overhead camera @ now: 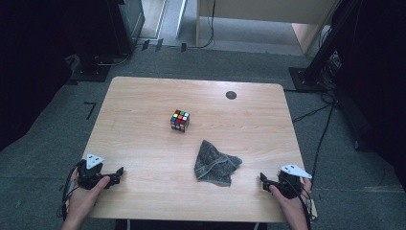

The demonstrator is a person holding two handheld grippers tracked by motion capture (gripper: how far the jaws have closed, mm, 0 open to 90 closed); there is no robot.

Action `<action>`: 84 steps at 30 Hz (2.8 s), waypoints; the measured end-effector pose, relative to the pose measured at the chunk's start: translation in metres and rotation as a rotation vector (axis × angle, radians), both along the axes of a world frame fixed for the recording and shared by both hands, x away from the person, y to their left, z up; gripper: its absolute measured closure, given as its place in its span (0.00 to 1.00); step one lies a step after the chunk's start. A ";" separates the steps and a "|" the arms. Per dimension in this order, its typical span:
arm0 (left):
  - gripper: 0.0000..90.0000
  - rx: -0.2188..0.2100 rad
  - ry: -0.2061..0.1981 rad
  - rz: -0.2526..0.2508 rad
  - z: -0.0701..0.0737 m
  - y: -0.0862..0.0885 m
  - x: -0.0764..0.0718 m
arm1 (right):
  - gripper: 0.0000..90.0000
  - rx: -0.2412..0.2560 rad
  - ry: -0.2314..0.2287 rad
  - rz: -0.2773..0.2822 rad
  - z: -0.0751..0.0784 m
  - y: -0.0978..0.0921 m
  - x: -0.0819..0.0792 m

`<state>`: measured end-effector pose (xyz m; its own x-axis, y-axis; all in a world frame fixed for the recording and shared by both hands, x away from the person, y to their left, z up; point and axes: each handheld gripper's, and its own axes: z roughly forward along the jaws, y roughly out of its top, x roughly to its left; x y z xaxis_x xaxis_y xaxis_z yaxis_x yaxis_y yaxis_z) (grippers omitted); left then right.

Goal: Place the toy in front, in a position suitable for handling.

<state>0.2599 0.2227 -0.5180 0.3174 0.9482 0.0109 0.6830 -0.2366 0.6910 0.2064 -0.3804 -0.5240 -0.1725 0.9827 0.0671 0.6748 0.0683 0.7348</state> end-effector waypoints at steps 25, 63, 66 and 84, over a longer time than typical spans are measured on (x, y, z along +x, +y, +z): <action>0.02 0.019 0.011 -0.026 0.007 -0.024 0.005 | 0.18 0.090 -0.135 0.258 0.046 0.104 0.003; 0.02 -0.088 -0.043 -0.168 0.032 -0.133 0.068 | 0.27 -0.073 -0.067 0.297 0.001 0.167 0.028; 0.02 -0.092 -0.054 -0.175 0.033 -0.144 0.079 | 0.27 -0.073 -0.067 0.296 0.001 0.168 0.028; 0.07 -0.103 -0.023 -0.148 0.015 -0.196 0.125 | 0.28 -0.077 -0.070 0.292 0.001 0.168 0.027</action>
<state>0.3850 0.0266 -0.5034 0.4548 0.8874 -0.0750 0.6296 -0.2608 0.7318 0.2337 -0.2119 -0.5229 -0.4502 0.8925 -0.0274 0.5664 0.3092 0.7639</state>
